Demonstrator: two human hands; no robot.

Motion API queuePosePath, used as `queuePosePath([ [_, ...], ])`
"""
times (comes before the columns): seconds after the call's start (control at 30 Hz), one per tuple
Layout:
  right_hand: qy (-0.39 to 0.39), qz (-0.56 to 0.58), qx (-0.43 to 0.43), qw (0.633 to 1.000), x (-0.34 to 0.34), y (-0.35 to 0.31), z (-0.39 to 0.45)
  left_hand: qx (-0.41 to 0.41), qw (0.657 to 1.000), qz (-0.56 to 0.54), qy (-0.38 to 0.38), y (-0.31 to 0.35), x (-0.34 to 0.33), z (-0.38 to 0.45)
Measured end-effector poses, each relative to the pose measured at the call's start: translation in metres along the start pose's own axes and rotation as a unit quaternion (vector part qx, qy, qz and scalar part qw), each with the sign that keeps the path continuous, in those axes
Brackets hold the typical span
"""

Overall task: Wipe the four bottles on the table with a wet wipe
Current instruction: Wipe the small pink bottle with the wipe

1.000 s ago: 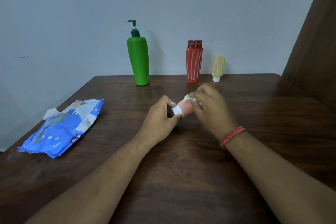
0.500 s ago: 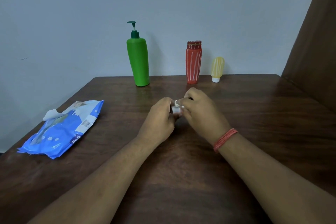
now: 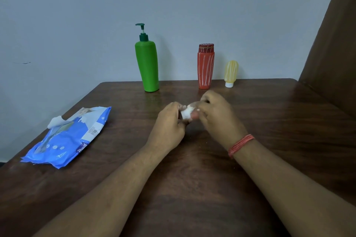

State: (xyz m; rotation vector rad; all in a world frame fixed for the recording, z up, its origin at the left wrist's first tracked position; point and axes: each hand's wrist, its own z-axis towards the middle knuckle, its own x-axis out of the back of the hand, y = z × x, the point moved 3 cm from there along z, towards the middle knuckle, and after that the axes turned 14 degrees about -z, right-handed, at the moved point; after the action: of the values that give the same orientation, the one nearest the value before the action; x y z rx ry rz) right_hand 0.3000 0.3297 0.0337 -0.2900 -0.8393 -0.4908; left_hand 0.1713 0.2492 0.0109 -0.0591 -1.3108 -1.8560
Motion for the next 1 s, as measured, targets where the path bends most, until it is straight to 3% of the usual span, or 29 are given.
queuePosePath([
  [0.17, 0.054, -0.014, -0.093, 0.994, 0.005, 0.039, -0.003, 0.003, 1.000, -0.005, 0.008, -0.002, -0.001, 0.001],
  [0.37, 0.029, -0.019, 0.037, 0.999, 0.002, -0.005, -0.003, -0.014, 1.000, 0.003, 0.005, -0.001, -0.001, 0.000],
  [0.63, 0.071, -0.013, -0.090, 0.993, 0.006, 0.039, -0.003, 0.008, 1.000, -0.020, 0.020, -0.001, 0.001, 0.001],
  [0.73, 0.088, 0.004, -0.035, 0.996, 0.005, 0.014, -0.004, 0.012, 0.999, -0.040, 0.028, -0.001, -0.001, 0.001],
  [0.87, 0.054, -0.014, 0.048, 0.997, 0.004, -0.005, -0.004, 0.035, 0.995, -0.089, 0.042, -0.003, 0.000, -0.001],
  [1.0, 0.116, -0.031, -0.052, 0.991, 0.012, 0.026, -0.002, 0.064, 0.989, -0.131, 0.039, -0.006, -0.001, 0.000],
])
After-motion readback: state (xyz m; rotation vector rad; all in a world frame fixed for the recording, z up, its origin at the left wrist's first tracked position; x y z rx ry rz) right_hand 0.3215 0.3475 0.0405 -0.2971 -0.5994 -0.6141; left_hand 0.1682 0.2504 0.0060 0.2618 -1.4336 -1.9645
